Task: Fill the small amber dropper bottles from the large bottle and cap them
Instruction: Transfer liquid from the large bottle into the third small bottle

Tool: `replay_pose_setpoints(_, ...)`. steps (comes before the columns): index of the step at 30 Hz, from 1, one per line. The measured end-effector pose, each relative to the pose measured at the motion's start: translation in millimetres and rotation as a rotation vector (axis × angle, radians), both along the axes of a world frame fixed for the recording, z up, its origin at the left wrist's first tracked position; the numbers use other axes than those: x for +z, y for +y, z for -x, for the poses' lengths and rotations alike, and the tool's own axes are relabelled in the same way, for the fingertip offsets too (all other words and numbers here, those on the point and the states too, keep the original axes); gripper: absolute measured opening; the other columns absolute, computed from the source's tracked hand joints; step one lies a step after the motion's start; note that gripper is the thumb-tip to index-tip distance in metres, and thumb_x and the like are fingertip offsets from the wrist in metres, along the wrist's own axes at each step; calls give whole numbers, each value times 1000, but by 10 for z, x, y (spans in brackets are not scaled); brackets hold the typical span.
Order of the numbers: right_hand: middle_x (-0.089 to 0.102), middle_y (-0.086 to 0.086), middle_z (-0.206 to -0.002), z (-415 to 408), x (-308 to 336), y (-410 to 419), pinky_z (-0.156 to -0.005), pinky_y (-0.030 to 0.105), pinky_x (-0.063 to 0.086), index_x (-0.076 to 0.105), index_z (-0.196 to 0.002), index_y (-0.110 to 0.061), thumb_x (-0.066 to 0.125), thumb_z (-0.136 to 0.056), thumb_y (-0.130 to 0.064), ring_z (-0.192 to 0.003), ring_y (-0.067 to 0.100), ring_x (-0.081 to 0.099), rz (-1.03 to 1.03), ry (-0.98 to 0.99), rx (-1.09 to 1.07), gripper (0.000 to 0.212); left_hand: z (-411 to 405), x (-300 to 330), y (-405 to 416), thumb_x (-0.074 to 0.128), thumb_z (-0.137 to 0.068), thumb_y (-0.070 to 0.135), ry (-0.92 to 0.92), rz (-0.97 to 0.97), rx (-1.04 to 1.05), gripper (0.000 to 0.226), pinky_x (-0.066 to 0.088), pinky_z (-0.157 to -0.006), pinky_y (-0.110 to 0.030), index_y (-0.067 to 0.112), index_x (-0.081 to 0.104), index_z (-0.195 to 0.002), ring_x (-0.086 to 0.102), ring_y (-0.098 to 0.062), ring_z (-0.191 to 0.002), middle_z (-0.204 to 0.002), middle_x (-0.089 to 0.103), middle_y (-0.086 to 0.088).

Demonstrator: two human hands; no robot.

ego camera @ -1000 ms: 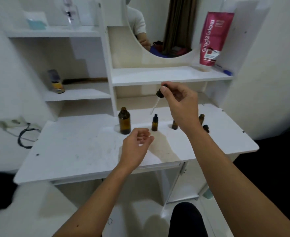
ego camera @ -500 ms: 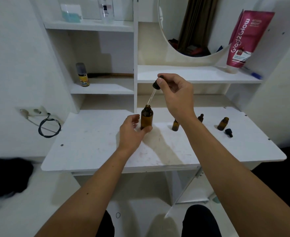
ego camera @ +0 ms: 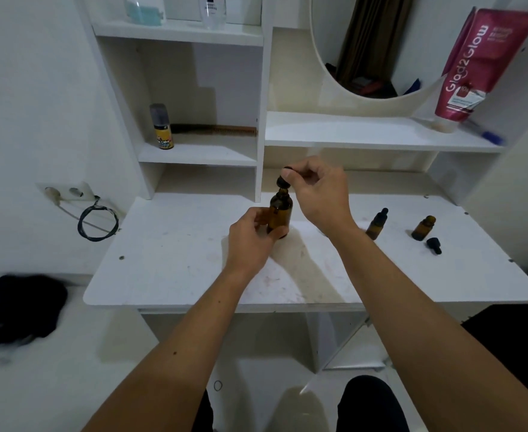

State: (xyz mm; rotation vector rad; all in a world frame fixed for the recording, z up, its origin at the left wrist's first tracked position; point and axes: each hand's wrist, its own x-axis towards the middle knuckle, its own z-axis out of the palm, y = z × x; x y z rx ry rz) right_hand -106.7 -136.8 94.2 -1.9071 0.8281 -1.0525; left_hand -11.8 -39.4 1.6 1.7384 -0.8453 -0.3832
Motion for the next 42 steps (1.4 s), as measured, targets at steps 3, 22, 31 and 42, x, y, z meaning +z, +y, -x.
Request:
replay_pose_setpoints(3, 79, -4, -91, -22, -40, -8, -83, 18, 59, 80, -99, -14, 78, -95, -18, -86, 7, 73, 12, 30, -1, 6, -3, -8, 0, 86, -84, 34, -13, 2, 9, 49, 49, -94, -16, 19, 65, -126, 63, -8, -103, -116, 70, 9)
replay_pose_setpoints(22, 78, -5, -105, 168, 327, 5, -92, 15, 57, 77, -116, -14, 72, -100, -19, -100, 7, 74, 100, -167, 32, 17, 103, -26, -42, 83, -86, 38, -10, -41, 60, 59, 50, -109, -37, 22, 56, -135, 63, -18, -121, -132, 66, 4)
replay_pose_setpoints(31, 79, -2, -104, 525, 394, -4, -91, 18, 58, 76, -116, -11, 71, -101, -17, -100, 7, 76, 117, -289, -22, 17, 529, -52, -12, 86, -83, 37, 52, 46, 232, 55, 40, -75, -6, 26, 49, -122, 58, -11, -101, -121, 59, 4)
replay_pose_setpoints(42, 79, -7, -100, 1697, 195, -365, -88, 16, 57, 77, -115, -12, 71, -101, -16, -95, 3, 77, 84, -264, -216, 16, 1459, -85, -501, 82, -88, 32, 91, 103, -104, 40, 50, -79, -8, 21, 62, -121, 63, -7, -98, -110, 67, 10)
